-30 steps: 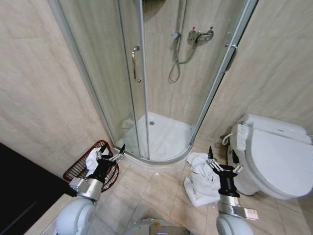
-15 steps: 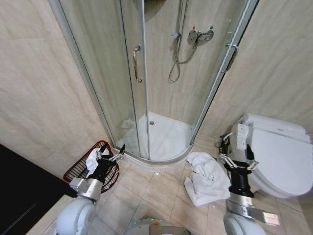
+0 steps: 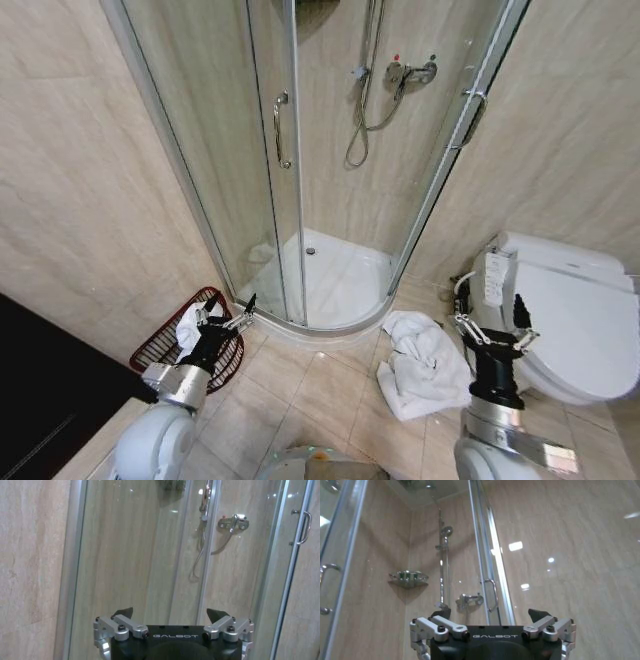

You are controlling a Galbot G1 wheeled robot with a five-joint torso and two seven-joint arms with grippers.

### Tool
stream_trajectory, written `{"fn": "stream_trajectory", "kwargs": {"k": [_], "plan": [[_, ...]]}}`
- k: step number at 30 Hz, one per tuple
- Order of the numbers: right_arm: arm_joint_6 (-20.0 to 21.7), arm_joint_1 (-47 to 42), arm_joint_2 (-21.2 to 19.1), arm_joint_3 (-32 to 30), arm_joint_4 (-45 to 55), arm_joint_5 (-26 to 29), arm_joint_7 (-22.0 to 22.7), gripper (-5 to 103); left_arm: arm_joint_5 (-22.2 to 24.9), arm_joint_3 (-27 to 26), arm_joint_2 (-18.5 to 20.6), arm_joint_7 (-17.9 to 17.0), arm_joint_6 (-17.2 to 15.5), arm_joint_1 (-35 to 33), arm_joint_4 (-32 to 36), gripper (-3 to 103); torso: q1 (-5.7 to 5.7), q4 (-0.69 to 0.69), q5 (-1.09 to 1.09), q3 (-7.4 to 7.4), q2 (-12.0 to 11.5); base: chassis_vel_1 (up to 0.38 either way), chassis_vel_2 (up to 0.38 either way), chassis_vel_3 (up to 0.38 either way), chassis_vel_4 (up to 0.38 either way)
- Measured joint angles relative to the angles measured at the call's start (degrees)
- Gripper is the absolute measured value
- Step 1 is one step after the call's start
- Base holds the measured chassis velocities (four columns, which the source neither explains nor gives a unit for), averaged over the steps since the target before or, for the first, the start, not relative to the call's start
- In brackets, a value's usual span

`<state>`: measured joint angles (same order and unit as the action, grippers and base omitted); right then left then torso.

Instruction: Discard the used towel into the hamper.

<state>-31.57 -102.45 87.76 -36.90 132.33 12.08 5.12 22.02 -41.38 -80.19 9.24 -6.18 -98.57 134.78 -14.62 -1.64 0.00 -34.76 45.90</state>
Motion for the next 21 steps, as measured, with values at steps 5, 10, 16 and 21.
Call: {"fn": "stream_trajectory", "kwargs": {"k": [5, 10, 16, 21], "plan": [[-0.1, 0.9, 0.1, -0.6, -2.3, 0.9, 0.1, 100, 0.0, 0.0, 0.0, 0.0, 0.0, 0.0, 0.0, 99, 0.00, -0.01, 0.00, 0.00, 0.0, 0.000, 0.000, 0.000, 0.000], [0.7, 1.3, -0.4, -0.5, -3.1, 1.4, 0.1, 100, 0.0, 0.0, 0.0, 0.0, 0.0, 0.0, 0.0, 99, 0.00, -0.01, 0.00, 0.00, 0.0, 0.000, 0.000, 0.000, 0.000], [3.2, 1.5, -0.5, 0.5, -3.2, 1.7, 0.0, 100, 0.0, 0.0, 0.0, 0.0, 0.0, 0.0, 0.0, 99, 0.00, -0.01, 0.00, 0.00, 0.0, 0.000, 0.000, 0.000, 0.000], [6.1, 1.5, -0.8, 1.0, -3.2, 2.9, 0.0, 100, 0.0, 0.0, 0.0, 0.0, 0.0, 0.0, 0.0, 99, 0.00, -0.01, 0.00, 0.00, 0.0, -0.024, -0.024, 0.023, 0.028]]}}
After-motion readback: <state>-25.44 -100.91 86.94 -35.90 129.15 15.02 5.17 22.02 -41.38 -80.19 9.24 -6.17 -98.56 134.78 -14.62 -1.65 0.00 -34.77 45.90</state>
